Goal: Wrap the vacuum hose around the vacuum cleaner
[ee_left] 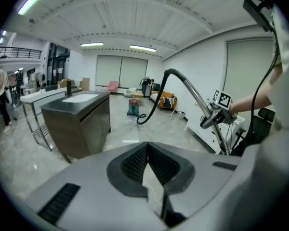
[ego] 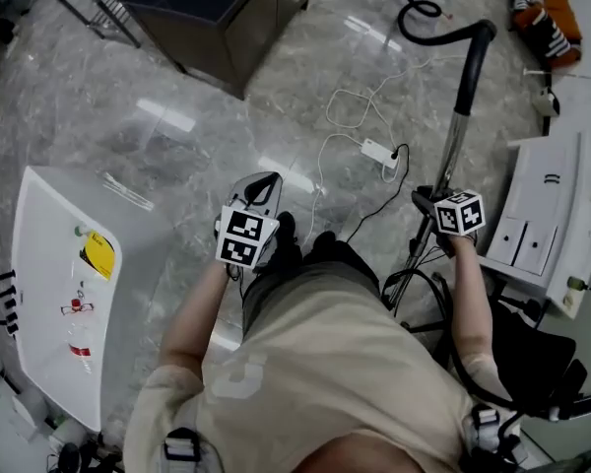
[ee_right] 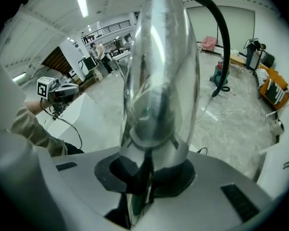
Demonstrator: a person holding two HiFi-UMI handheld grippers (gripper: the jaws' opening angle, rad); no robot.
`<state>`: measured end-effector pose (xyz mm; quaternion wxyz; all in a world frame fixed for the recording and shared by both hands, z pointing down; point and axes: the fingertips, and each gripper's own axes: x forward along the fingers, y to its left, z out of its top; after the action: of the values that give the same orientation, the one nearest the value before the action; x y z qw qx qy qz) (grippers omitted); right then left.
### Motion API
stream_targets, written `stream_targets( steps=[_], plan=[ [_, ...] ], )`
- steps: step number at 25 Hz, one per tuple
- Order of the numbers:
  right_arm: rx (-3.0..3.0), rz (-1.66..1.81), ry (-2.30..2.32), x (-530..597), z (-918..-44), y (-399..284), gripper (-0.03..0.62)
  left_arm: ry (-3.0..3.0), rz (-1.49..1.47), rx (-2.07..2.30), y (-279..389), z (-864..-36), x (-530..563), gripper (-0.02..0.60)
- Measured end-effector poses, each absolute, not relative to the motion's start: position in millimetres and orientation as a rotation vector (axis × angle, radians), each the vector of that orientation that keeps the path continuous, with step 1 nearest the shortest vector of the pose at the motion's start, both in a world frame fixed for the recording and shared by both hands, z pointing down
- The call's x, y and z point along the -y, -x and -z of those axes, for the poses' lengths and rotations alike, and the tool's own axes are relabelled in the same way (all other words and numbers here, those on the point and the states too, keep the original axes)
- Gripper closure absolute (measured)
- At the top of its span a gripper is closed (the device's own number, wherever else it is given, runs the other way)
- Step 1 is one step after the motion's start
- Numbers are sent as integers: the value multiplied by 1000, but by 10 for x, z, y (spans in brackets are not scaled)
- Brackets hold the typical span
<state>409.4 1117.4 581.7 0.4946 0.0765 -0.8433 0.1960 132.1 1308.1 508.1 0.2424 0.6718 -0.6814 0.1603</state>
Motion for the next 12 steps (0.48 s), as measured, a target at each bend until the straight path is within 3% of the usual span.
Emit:
stream_targets(
  steps=[6, 12],
  plan=[
    [2053, -550, -169, -11172, -5926, -3916, 520, -1987, -275, 1792, -1264, -4688, -12255, 575],
    [2065, -613, -77, -10954, -6069, -3849, 520, -2101, -387, 1621, -1921, -4695, -11720, 575]
  ],
)
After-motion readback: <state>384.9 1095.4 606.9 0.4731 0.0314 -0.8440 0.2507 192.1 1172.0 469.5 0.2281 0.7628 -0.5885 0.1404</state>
